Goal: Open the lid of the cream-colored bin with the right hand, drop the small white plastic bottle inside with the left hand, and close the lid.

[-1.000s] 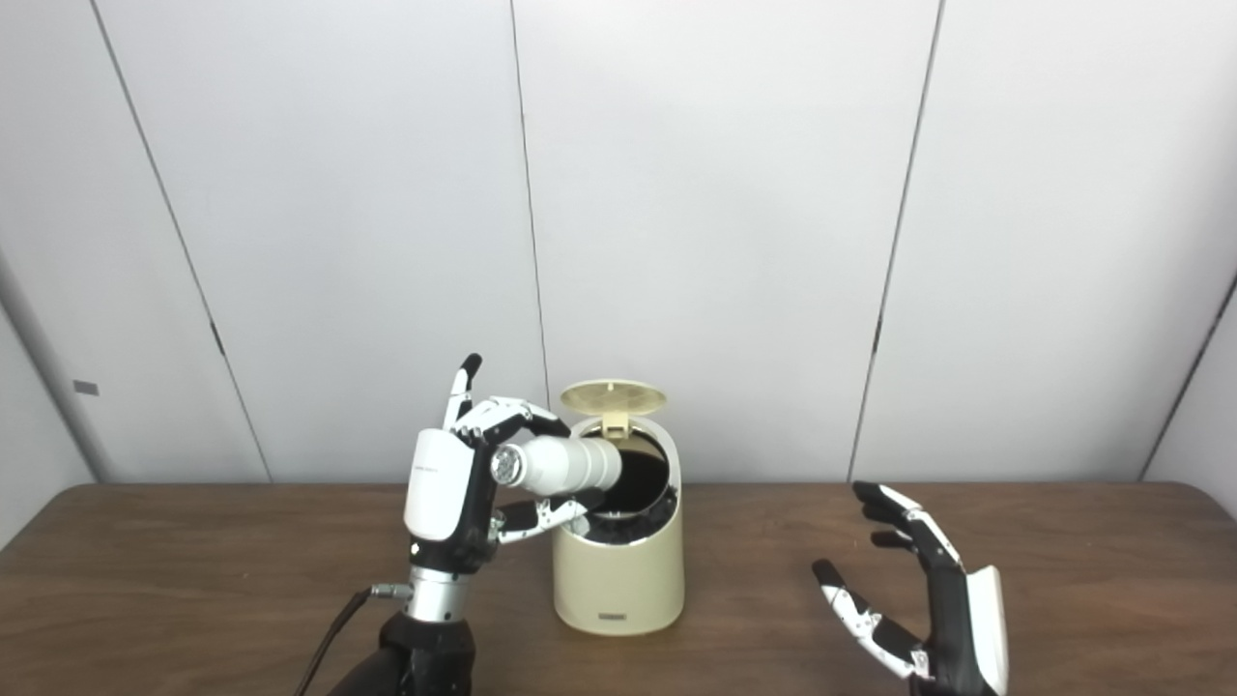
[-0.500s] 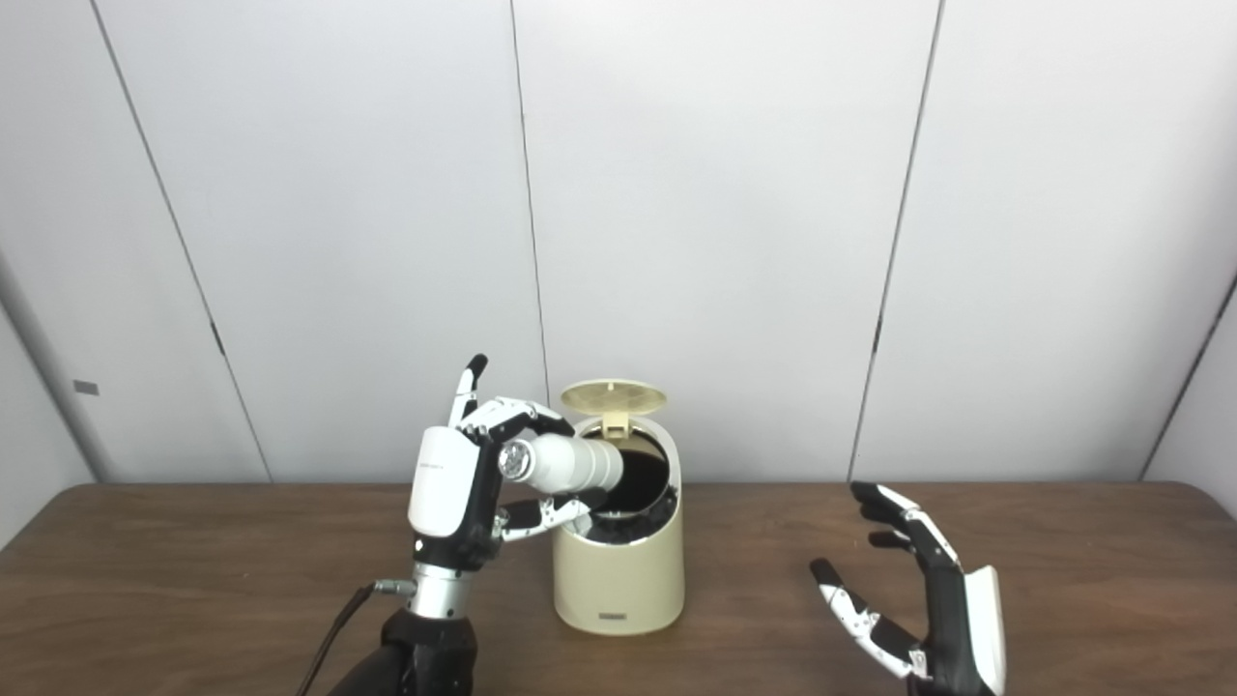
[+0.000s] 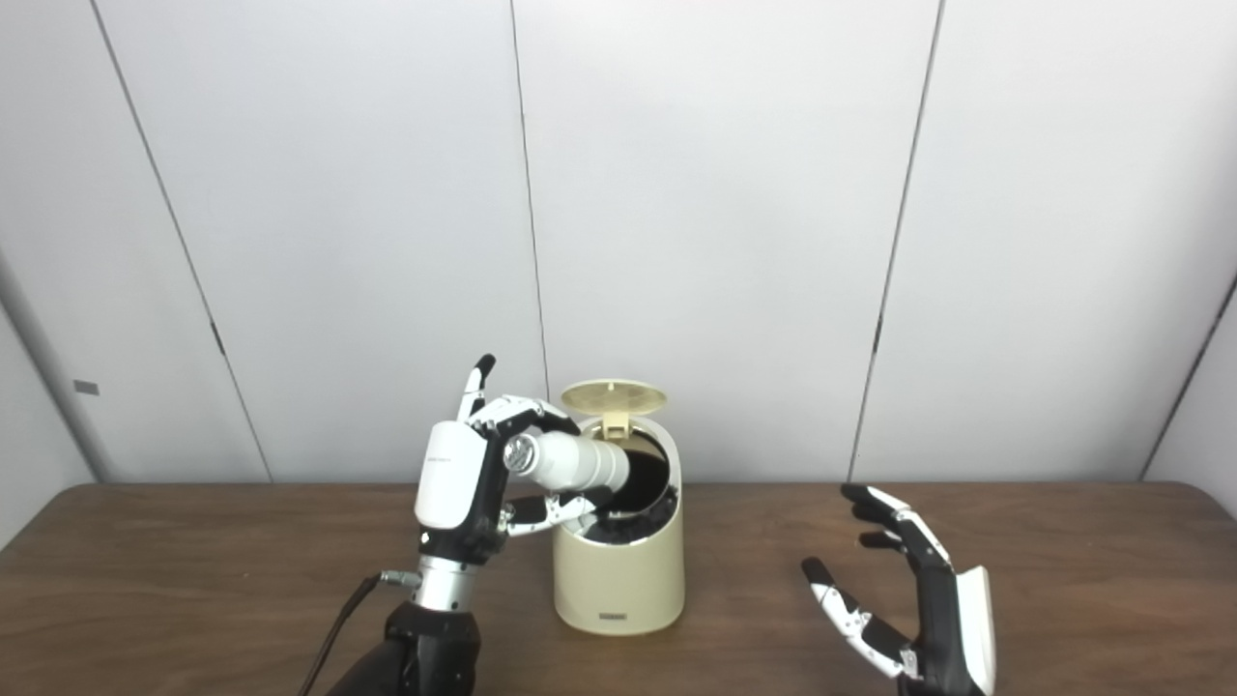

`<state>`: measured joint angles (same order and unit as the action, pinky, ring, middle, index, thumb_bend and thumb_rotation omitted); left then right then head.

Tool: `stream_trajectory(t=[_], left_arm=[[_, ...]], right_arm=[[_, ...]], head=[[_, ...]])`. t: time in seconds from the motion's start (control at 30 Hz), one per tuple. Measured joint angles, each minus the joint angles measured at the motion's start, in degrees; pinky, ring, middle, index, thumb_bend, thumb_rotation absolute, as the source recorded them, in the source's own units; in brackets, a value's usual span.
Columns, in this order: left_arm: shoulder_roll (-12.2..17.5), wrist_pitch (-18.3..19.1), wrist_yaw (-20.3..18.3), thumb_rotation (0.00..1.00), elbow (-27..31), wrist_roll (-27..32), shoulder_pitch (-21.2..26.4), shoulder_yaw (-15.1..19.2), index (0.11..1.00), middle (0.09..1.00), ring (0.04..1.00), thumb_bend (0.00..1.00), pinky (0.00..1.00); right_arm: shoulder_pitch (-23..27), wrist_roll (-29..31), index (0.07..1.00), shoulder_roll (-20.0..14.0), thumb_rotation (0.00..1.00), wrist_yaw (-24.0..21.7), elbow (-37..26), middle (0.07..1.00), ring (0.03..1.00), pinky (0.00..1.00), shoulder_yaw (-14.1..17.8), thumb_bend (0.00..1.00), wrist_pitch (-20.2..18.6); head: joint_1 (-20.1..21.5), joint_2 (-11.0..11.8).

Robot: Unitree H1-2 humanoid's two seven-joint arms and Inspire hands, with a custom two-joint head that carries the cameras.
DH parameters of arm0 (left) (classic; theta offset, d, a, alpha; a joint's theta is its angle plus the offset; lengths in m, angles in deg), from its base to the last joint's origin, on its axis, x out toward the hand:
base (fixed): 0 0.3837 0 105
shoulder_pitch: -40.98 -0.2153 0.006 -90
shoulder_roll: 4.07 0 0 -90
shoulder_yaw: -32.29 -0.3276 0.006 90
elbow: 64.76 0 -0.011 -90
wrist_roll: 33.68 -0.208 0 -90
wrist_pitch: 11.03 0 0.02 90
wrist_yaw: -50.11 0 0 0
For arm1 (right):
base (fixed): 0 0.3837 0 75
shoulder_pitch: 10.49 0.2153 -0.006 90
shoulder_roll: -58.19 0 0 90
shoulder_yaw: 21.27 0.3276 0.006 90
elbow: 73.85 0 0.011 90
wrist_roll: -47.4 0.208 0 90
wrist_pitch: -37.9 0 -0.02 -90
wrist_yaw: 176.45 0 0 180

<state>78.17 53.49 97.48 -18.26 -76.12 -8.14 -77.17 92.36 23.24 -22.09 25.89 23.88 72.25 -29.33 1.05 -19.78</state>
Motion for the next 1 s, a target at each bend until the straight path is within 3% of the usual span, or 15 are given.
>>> stream_trajectory(t=[0.03,0.07,0.1,0.13,0.2,0.27,0.37,0.63,1.0], left_arm=[[0.0,0.0,-1.0,0.07,0.0,0.5,0.0,0.1,0.485,0.543,0.678,0.52,1.00],[0.0,-0.1,-2.0,0.12,0.0,1.0,0.0,0.2,0.493,0.551,0.681,0.62,1.00],[0.0,-0.1,-2.8,0.21,0.0,1.5,0.0,0.3,0.506,0.555,0.683,0.80,1.00],[0.0,-0.1,-3.6,0.27,0.1,1.9,0.0,0.4,0.513,0.558,0.684,0.90,1.00],[0.0,0.0,-4.8,0.38,0.2,2.2,0.0,0.6,0.525,0.562,0.685,0.98,1.00],[0.0,0.0,-5.5,0.45,0.5,2.3,0.0,1.0,0.526,0.565,0.690,1.00,1.00],[0.0,0.0,-6.1,0.48,0.9,2.4,-0.1,1.3,0.526,0.565,0.692,1.00,1.00],[0.0,0.0,-7.1,0.48,1.1,2.5,-0.1,2.0,0.525,0.556,0.690,1.00,1.00],[-0.2,0.1,-7.2,0.53,1.1,2.5,-0.1,2.3,0.537,0.562,0.691,1.00,1.00]], right_arm=[[0.0,0.0,0.706,0.0,0.18,0.0,0.0,0.740,0.723,0.62,0.0,0.25,0.0],[0.0,-0.1,0.707,0.0,0.18,0.0,0.0,0.739,0.722,0.62,0.0,0.25,0.0],[0.0,-0.1,0.707,0.0,0.18,0.1,0.0,0.738,0.721,0.61,0.0,0.25,0.0],[0.0,-0.1,0.709,0.0,0.18,0.1,0.0,0.741,0.724,0.62,0.0,0.25,0.0],[0.0,0.0,0.705,0.0,0.17,0.1,0.0,0.742,0.726,0.62,0.0,0.25,0.0],[0.0,0.0,0.706,0.0,0.18,0.1,0.1,0.741,0.723,0.62,0.0,0.25,0.0],[0.0,0.0,0.711,0.0,0.20,0.1,0.2,0.743,0.724,0.62,0.0,0.25,0.0],[0.1,0.2,0.707,0.0,0.16,0.1,0.2,0.738,0.710,0.60,0.0,0.26,0.0],[0.1,0.1,0.712,0.0,0.18,0.3,0.3,0.738,0.717,0.61,0.0,0.26,0.1]], head=[[0.1,0.1],[0.1,0.1],[0.2,0.2],[0.1,0.2],[0.1,0.3],[0.1,0.2],[0.1,0.4],[0.3,0.4],[0.1,0.4]])
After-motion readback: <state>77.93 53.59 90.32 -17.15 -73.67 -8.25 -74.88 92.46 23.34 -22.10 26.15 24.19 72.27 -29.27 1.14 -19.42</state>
